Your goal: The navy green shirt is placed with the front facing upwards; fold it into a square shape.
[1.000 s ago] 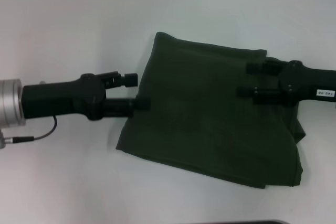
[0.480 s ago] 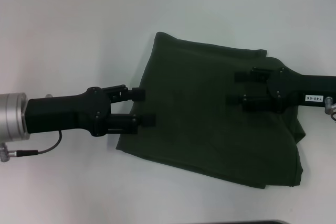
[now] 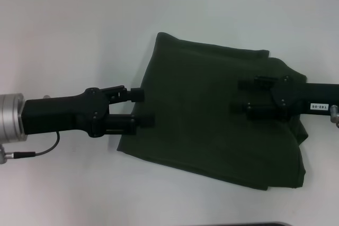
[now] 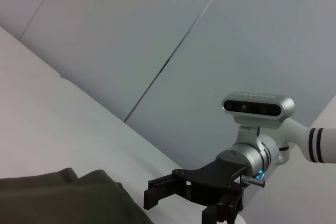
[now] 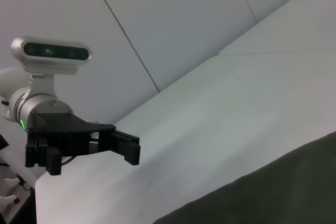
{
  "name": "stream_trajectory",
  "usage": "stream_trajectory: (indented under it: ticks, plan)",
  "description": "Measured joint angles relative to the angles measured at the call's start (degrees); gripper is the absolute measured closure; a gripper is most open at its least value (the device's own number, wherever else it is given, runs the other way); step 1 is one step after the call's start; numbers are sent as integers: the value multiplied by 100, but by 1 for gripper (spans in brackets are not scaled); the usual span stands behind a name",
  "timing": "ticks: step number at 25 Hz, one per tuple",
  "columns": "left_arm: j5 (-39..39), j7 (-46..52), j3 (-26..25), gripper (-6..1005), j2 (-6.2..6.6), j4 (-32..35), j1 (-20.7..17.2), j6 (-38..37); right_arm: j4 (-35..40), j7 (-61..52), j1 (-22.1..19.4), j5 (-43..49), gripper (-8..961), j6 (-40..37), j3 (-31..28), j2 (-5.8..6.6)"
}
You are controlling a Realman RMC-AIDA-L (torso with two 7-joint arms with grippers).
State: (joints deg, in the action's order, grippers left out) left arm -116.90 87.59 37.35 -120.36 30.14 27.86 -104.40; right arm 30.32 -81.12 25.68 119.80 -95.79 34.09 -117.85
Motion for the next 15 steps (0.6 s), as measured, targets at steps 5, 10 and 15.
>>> stream_trajectory:
  ticks: [5, 10, 15]
  plan:
    - [-21, 65, 12, 94, 11, 4, 20, -8, 0, 0, -23, 0, 53, -72, -14, 23]
    - [-25, 101, 15, 94, 14, 0, 28, -10, 0, -1, -30, -1, 53, -76, -35, 36]
    - [-26, 145, 29, 94, 13, 0, 33, -17, 0, 0, -20, -1, 53, -108, -18, 38]
